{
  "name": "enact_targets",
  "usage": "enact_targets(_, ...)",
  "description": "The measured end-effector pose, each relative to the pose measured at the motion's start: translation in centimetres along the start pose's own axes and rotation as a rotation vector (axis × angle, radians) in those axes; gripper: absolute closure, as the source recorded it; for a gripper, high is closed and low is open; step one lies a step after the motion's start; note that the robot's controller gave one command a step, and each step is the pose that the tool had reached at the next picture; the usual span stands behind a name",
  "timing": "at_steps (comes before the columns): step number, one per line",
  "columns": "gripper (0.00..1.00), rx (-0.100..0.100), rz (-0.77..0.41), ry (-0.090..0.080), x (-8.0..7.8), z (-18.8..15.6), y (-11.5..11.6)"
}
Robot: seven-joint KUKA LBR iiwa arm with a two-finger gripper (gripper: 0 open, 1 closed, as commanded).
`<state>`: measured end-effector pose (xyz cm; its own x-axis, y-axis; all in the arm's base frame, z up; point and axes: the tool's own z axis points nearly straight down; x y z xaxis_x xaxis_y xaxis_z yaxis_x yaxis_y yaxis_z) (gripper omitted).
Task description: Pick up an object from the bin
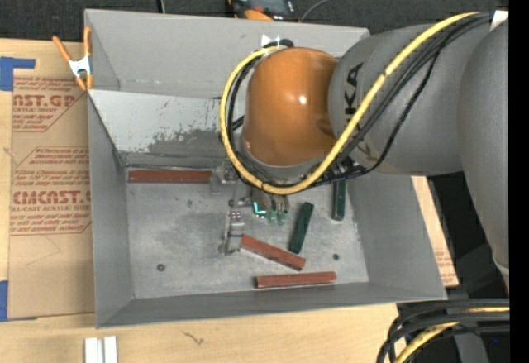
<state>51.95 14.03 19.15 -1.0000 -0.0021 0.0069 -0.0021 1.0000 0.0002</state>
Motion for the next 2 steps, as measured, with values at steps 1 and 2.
enact_targets(1, 0.00, 0.004, -0.047, 0.003, 2.1, 8.1, -6.1)
enact_targets(2, 0.00, 0.001, -0.179, -0.006, -0.9, 12.3, -9.8)
